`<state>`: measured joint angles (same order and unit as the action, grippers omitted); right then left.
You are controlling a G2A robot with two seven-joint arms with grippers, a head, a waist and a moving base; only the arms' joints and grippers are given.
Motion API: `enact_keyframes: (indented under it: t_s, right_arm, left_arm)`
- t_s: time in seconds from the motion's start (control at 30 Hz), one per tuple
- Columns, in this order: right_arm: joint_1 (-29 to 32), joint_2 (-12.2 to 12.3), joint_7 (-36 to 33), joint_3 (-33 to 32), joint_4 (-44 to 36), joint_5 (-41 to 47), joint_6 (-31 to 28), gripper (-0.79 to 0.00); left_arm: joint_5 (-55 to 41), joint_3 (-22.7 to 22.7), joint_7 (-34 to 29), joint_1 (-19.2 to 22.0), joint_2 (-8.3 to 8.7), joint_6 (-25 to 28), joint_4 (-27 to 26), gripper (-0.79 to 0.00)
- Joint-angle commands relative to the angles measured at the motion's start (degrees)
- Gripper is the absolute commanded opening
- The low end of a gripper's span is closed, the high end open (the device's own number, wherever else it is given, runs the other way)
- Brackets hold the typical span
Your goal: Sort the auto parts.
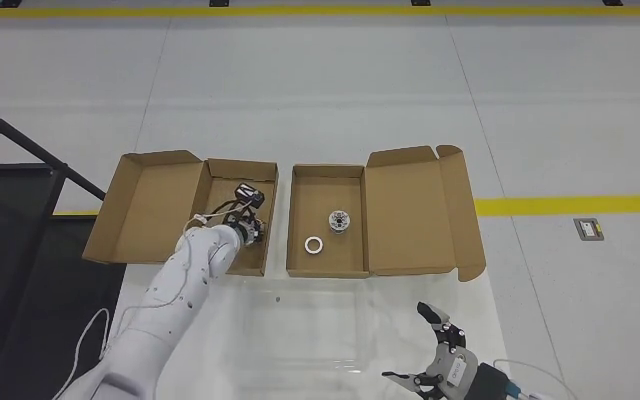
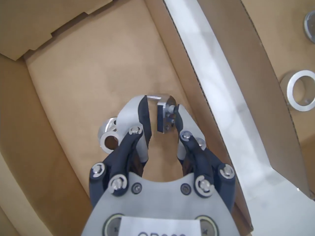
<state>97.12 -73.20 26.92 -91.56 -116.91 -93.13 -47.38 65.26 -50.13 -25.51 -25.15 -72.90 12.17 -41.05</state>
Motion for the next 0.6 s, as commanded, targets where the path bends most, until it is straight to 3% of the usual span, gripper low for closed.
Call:
enact_keyframes:
  t_s: [0.0,0.1,0.23,0.4,0.57]
  right_arm:
    - [0.0,0.0,0.0,0.0,0.0,0.0,0.0,0.0]
    - [0.0,0.0,0.0,0.0,0.0,0.0,0.0,0.0]
    - [0.0,0.0,0.0,0.0,0.0,0.0,0.0,0.0]
    - [0.0,0.0,0.0,0.0,0.0,0.0,0.0,0.0]
    - [0.0,0.0,0.0,0.0,0.0,0.0,0.0,0.0]
  left_arm:
    - [-0.1,-0.3,0.7,0.1,-0.03,0.2,0.1,-0.416]
    - [0.2,-1.0,1.7,-0.3,0.2,0.6,-1.6,-0.413]
    - [0.1,-3.7,2.2,-2.4,1.39,1.9,-7.6,-0.413]
    - [0.2,-10.1,-0.1,-9.0,4.11,3.4,-21.1,-0.413]
    - [-2.4,-19.1,-3.1,-18.7,6.87,6.2,-36.9,-0.413]
